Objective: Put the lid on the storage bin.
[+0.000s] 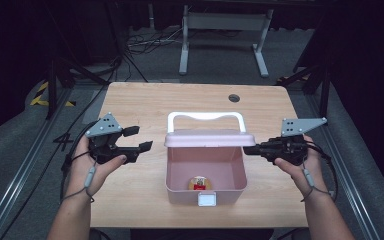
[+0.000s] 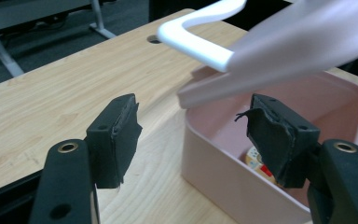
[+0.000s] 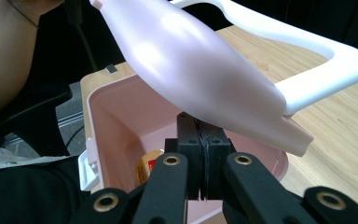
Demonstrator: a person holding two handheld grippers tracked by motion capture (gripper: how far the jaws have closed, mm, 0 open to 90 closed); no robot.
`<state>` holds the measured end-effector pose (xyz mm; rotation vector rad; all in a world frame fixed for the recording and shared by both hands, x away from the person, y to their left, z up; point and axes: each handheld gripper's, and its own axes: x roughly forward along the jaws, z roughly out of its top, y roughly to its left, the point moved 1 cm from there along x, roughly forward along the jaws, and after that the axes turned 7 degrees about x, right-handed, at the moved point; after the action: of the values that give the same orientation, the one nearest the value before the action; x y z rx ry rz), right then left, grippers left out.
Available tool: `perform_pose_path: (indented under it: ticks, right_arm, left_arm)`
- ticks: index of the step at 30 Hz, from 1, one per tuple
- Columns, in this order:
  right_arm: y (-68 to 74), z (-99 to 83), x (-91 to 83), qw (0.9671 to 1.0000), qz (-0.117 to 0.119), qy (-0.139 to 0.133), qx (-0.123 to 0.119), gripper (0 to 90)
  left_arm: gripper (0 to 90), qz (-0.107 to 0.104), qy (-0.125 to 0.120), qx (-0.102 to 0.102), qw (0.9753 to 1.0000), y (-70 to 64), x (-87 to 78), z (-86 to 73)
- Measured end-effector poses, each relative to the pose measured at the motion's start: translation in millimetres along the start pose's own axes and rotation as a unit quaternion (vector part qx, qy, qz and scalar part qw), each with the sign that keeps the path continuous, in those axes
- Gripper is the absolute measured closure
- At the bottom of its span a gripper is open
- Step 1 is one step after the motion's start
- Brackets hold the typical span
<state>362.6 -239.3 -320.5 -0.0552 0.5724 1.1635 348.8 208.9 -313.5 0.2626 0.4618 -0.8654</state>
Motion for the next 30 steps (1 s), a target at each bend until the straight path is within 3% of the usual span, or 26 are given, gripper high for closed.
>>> perform_pose_path:
  ticks: [8, 16, 20, 30]
  right_arm:
    - [5.6, -2.9, -0.3, 0.9999, -0.001, 0.011, -0.001, 88.6]
    - [10.4, -5.5, -0.4, 0.9997, 0.003, 0.023, 0.001, 88.1]
    - [12.7, -7.1, -0.6, 0.9994, 0.012, 0.030, 0.014, 88.7]
    - [17.2, -9.3, 1.9, 0.9977, 0.008, 0.067, 0.010, 89.9]
  left_arm:
    - [32.9, 0.054, -0.013, -0.020, 0.9983, 23.8, 7.9, -10.2]
    - [32.7, 0.062, -0.010, -0.031, 0.9975, 35.3, 14.1, -15.3]
    - [32.7, 0.064, -0.009, -0.037, 0.9972, 39.9, 17.0, -17.5]
    - [32.7, 0.063, -0.005, -0.041, 0.9972, 43.4, 21.2, -20.3]
